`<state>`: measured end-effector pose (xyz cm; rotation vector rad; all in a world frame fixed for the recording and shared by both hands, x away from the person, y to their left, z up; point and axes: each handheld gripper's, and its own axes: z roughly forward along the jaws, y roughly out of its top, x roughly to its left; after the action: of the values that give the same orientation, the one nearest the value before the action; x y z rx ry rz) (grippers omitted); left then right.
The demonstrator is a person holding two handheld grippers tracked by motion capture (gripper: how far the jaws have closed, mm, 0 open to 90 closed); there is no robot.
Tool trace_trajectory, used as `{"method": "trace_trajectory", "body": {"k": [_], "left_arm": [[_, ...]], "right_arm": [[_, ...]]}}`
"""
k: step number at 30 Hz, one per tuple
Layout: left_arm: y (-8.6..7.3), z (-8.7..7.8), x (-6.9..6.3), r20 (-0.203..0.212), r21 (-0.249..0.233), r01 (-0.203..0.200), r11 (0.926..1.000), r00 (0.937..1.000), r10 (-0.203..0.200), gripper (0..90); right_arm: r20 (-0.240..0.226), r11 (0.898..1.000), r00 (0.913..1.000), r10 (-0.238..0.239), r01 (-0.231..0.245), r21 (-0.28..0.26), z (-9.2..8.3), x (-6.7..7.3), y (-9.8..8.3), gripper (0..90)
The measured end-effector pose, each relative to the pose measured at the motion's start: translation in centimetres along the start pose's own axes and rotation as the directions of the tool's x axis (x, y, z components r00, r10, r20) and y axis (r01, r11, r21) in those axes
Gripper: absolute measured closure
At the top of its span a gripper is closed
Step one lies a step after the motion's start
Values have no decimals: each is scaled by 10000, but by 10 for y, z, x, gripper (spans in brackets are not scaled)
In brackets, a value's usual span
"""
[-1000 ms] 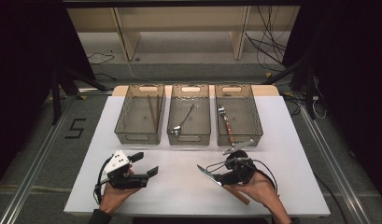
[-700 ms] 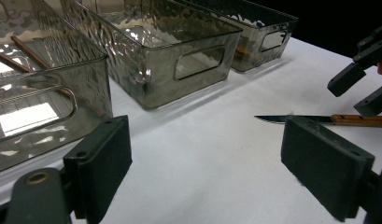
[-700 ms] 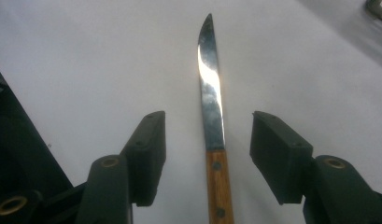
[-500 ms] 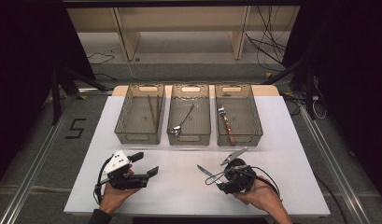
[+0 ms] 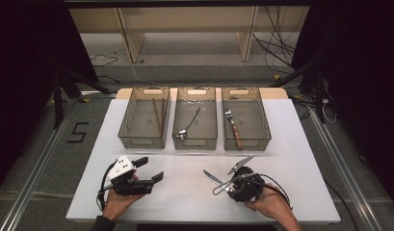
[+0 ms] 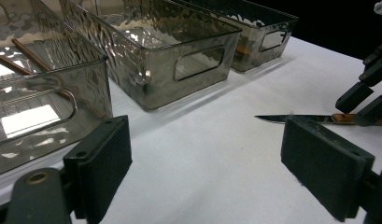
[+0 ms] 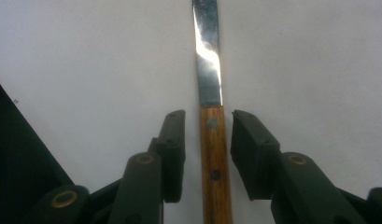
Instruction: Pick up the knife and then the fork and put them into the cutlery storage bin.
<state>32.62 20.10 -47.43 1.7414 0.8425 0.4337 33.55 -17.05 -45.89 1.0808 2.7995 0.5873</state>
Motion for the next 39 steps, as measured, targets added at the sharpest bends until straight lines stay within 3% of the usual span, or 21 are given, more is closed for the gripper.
{"method": "trace_trajectory", "body": {"k": [18,30,39], "left_arm": [[0,0,0,47,39,-91,10000,9999,91,159],[0,1,-1,25,44,-100,9999,9999,99,160],[0,1,-1,26,57,-107,9999,9999,107,160]], "right_arm": [[846,9989,9955,-433,414,236,7,7,0,737],[838,9985,9952,-497,476,267,7,9,0,770],[681,9977,9955,-657,665,-95,7,6,-1,774]]}}
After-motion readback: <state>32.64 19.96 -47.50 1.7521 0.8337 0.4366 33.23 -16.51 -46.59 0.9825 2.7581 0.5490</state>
